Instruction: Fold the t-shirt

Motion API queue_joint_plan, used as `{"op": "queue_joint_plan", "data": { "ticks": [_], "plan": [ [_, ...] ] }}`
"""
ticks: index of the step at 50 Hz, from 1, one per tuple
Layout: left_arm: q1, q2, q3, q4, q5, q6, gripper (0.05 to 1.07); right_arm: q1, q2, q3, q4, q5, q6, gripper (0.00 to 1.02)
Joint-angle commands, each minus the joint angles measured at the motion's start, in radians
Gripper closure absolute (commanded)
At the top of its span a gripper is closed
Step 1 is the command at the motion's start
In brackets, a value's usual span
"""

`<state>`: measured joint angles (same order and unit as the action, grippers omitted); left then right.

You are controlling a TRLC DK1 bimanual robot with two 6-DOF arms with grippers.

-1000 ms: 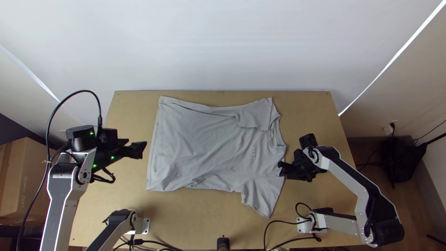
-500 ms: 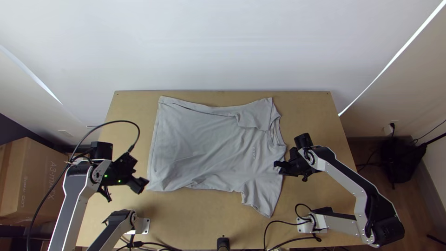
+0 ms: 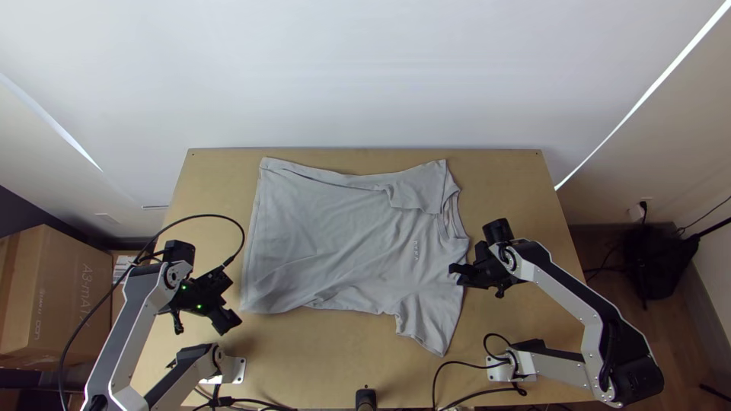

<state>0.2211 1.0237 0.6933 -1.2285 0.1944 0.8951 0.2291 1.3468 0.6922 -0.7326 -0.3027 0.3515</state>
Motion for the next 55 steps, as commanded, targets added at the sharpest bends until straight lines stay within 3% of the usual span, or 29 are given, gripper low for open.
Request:
{"op": "queue_joint_plan", "data": {
  "ticks": [1, 5, 13, 17, 30, 35, 48, 53, 55],
  "plan": [
    [0.004, 0.015, -0.028, 0.011, -0.001, 0.034, 0.14, 0.013, -0.015, -0.025, 0.012, 0.011, 0.024, 1.0],
    [0.0, 0.026, -0.034, 0.023, -0.001, 0.036, 0.2, 0.015, -0.015, -0.025, 0.013, 0.011, 0.026, 1.0],
    [0.0, 0.073, -0.041, 0.077, 0.0, 0.03, 0.21, 0.018, -0.015, -0.025, 0.018, 0.011, 0.029, 1.0],
    [-0.002, 0.082, -0.044, 0.081, 0.007, 0.033, 0.3, 0.018, -0.014, -0.026, 0.022, 0.011, 0.035, 1.0],
    [-0.009, 0.121, -0.06, 0.132, 0.022, 0.018, 0.35, 0.019, -0.014, -0.033, 0.032, 0.011, 0.044, 1.0],
    [-0.032, 0.122, -0.067, 0.152, 0.028, 0.002, 0.5, 0.019, -0.014, -0.036, 0.033, 0.011, 0.046, 1.0],
    [-0.069, 0.134, -0.071, 0.17, 0.054, -0.028, 0.51, 0.018, -0.015, -0.04, 0.033, 0.011, 0.047, 1.0],
    [-0.085, 0.136, -0.077, 0.185, 0.073, -0.041, 0.71, 0.018, -0.018, -0.04, 0.033, 0.011, 0.047, 1.0],
    [-0.089, 0.138, -0.078, 0.185, 0.073, -0.042, 0.74, 0.016, -0.021, -0.04, 0.033, 0.011, 0.049, 1.0]
  ]
}}
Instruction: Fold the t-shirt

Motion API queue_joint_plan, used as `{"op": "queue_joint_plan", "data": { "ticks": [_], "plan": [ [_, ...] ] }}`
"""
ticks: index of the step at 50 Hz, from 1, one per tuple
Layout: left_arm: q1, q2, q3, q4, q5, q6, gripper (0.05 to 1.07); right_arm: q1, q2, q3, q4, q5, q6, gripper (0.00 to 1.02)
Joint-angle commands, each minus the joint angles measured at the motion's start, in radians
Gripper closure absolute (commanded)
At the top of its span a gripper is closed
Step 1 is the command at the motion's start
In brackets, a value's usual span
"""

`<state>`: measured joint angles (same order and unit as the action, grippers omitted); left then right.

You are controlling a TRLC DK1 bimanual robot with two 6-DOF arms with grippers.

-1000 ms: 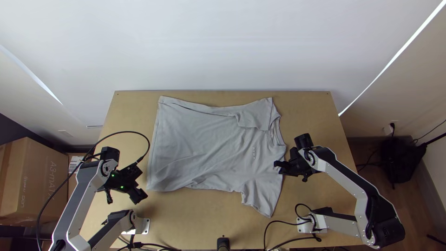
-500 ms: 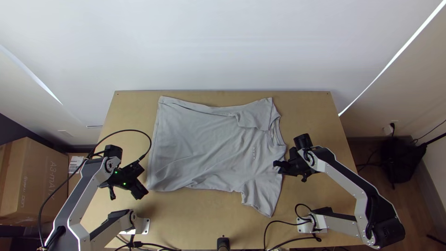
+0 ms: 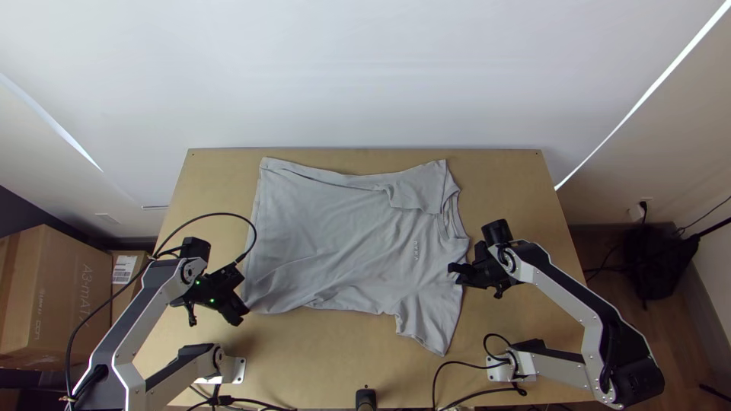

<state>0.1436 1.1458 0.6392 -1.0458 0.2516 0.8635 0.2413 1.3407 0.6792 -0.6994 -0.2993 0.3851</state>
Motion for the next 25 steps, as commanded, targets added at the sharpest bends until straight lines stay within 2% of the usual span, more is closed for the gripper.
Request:
{"op": "queue_joint_plan", "data": {
  "ticks": [1, 4, 5, 7, 8, 18, 25],
  "plan": [
    [-0.012, 0.017, -0.026, 0.004, 0.017, -0.011, 0.75, 0.004, -0.017, -0.027, 0.0, 0.008, 0.015, 1.0],
    [-0.015, 0.017, -0.032, 0.013, 0.02, -0.011, 0.75, 0.004, -0.021, -0.027, 0.0, 0.008, 0.015, 1.0],
    [-0.015, 0.017, -0.035, 0.013, 0.02, -0.009, 0.79, 0.003, -0.026, -0.027, -0.002, 0.008, 0.015, 1.0],
    [-0.015, 0.017, -0.038, 0.024, 0.02, -0.011, 0.99, 0.0, -0.034, -0.027, -0.002, 0.008, 0.015, 1.0],
    [-0.015, 0.017, -0.038, 0.032, 0.021, -0.014, 1.05, -0.002, -0.037, -0.026, -0.003, 0.008, 0.015, 1.0],
    [0.071, 0.019, 0.028, 0.078, 0.044, -0.021, 1.04, -0.062, -0.103, 0.008, -0.006, 0.006, 0.037, 1.0],
    [0.117, 0.057, 0.126, 0.173, 0.06, -0.155, 1.04, -0.119, -0.166, 0.051, -0.005, 0.006, 0.044, 1.0]
  ]
}}
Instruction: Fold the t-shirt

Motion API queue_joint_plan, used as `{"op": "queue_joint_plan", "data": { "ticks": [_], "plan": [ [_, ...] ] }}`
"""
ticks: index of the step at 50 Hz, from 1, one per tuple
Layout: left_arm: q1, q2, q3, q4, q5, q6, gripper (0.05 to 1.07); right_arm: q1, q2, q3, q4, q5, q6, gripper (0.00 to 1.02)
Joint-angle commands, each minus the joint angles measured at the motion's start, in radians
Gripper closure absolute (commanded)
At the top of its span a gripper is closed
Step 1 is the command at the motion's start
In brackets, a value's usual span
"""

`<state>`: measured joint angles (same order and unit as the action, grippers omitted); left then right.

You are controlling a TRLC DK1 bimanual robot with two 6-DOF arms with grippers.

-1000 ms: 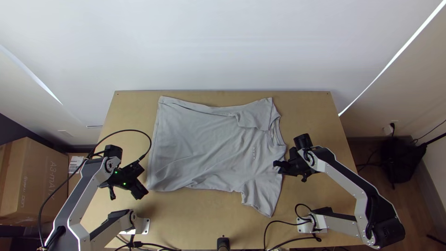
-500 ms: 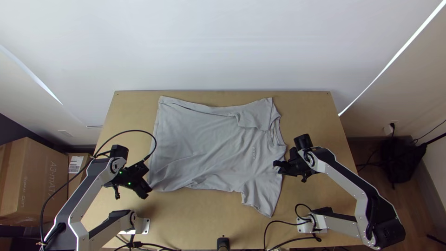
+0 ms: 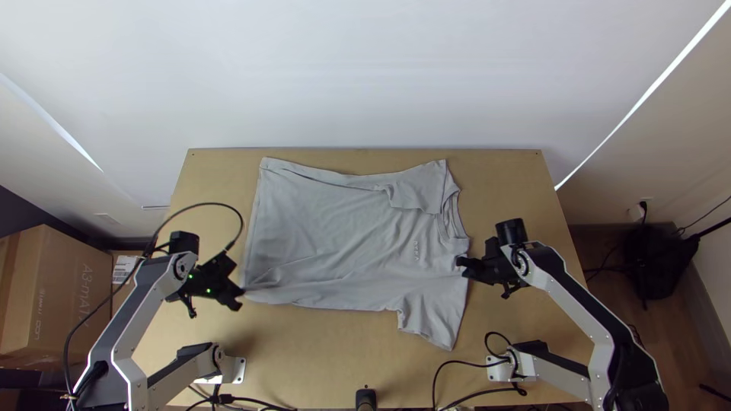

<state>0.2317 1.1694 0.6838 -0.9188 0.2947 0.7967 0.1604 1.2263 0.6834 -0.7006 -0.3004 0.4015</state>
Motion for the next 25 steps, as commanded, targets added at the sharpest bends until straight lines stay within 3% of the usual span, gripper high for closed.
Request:
{"op": "queue_joint_plan", "data": {
  "ticks": [1, 8, 14, 25],
  "plan": [
    [0.031, 0.041, 0.095, 0.046, 0.017, -0.1, 1.04, -0.045, -0.057, 0.053, -0.004, 0.007, 0.028, 1.0],
    [0.043, 0.056, 0.18, 0.095, 0.018, -0.218, 1.04, -0.059, -0.163, 0.074, 0.038, 0.009, 0.031, 1.0],
    [0.047, 0.075, 0.273, 0.112, 0.018, -0.341, 1.04, -0.07, -0.275, 0.091, 0.158, 0.009, 0.074, 1.0],
    [0.017, 0.102, 0.5, 0.124, 0.018, -0.544, 1.05, -0.091, -0.297, 0.231, 0.274, 0.03, -0.016, 1.0]
  ]
}}
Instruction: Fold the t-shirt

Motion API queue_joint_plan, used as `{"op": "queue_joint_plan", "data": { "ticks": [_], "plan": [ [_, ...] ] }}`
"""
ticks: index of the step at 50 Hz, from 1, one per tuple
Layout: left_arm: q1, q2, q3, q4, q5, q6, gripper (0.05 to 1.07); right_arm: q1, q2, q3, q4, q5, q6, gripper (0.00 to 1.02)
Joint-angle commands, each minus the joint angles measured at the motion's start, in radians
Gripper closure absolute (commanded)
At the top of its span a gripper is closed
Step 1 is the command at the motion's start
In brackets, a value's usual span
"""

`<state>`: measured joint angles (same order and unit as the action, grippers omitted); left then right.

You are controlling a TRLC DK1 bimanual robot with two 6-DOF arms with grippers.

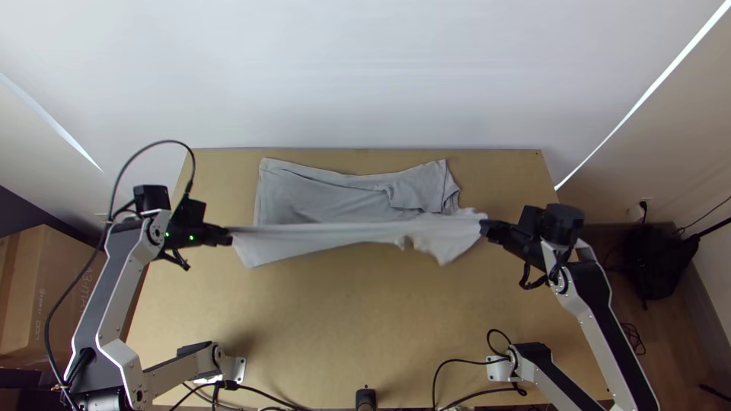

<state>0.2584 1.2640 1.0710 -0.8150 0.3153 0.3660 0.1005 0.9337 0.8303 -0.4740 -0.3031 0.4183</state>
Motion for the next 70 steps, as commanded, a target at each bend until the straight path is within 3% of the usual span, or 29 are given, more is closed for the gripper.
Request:
{"op": "queue_joint_plan", "data": {
  "ticks": [1, 9, 19, 35, 46, 70],
  "plan": [
    [-0.018, 0.008, 0.138, 0.02, -0.002, -0.131, 1.05, -0.039, 0.002, 0.099, 0.061, 0.038, -0.039, 1.0],
    [-0.059, -0.005, 0.333, 0.066, -0.033, -0.253, 1.05, -0.096, 0.09, 0.256, 0.132, 0.064, -0.069, 1.0],
    [-0.079, 0.031, 0.567, 0.194, -0.116, -0.355, 1.05, -0.094, 0.223, 0.487, 0.147, 0.098, -0.111, 1.0],
    [-0.061, 0.127, 0.946, 0.218, -0.179, -0.42, 1.05, -0.042, 0.307, 0.783, 0.238, 0.211, -0.204, 1.0],
    [-0.038, 0.069, 1.092, 0.223, -0.203, -0.499, 1.05, -0.001, 0.194, 0.902, 0.285, 0.272, -0.197, 1.0],
    [-0.022, -0.336, 1.103, 0.186, -0.208, -0.569, 1.05, 0.038, -0.176, 0.964, 0.25, 0.265, -0.171, 1.0]
  ]
}}
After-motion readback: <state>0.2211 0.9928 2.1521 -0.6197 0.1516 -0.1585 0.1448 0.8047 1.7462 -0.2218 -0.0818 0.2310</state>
